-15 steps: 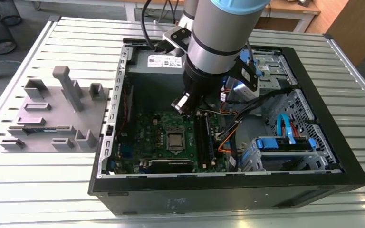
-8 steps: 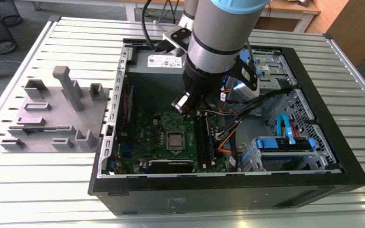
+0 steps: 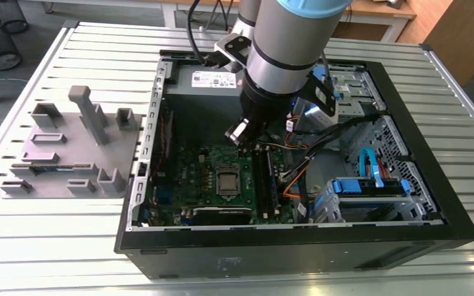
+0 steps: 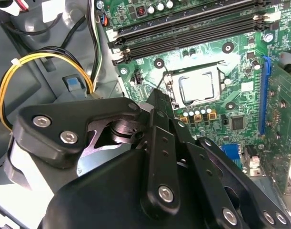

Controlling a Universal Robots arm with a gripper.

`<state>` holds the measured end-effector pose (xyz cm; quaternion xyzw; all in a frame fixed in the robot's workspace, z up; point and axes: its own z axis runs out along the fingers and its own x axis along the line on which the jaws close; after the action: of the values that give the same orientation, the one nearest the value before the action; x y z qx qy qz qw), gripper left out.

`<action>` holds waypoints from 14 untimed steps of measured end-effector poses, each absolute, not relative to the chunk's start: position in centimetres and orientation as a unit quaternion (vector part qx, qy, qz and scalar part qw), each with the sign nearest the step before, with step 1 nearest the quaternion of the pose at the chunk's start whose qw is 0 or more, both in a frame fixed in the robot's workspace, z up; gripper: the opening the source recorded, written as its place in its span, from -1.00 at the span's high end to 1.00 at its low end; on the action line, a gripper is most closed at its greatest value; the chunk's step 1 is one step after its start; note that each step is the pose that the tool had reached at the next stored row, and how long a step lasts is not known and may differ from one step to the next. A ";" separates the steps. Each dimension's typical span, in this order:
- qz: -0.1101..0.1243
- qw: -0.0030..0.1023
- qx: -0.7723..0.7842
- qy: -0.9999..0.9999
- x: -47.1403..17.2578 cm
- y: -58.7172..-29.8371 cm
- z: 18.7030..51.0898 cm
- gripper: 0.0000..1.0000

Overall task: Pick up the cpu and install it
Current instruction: 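Install the first cpu locking lever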

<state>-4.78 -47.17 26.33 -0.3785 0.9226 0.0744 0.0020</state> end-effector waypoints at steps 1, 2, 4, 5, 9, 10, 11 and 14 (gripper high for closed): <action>0.074 0.002 -0.378 0.923 -4.8 -47.1 26.3 0.79; 0.074 0.002 -0.378 0.923 -4.7 -47.1 26.3 0.79; 0.074 0.002 -0.378 0.923 -4.7 -46.9 26.2 0.79; 0.075 0.002 -0.378 0.923 -4.7 -46.7 26.2 0.79; 0.075 0.002 -0.379 0.923 -4.7 -46.4 25.9 0.79; 0.075 0.002 -0.379 0.923 -4.7 -46.3 25.8 0.79; 0.075 0.002 -0.379 0.923 -4.7 -46.2 25.6 0.79; 0.075 0.002 -0.379 0.923 -4.8 -46.1 25.3 0.79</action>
<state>-4.79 -46.08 25.28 -0.3785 0.9226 0.0749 0.0022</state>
